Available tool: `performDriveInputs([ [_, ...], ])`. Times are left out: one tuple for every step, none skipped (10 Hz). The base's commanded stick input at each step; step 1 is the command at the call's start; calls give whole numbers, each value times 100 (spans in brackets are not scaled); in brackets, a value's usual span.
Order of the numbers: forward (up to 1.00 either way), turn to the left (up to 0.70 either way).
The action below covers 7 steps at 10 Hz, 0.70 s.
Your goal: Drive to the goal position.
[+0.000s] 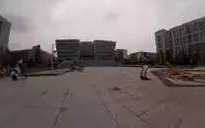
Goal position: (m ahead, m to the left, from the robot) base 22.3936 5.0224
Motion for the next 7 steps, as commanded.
performDriveInputs([
  [100, 0],
  [100, 0],
  [100, 0],
  [100, 0],
  [100, 0],
  [100, 0],
  [100, 0],
])
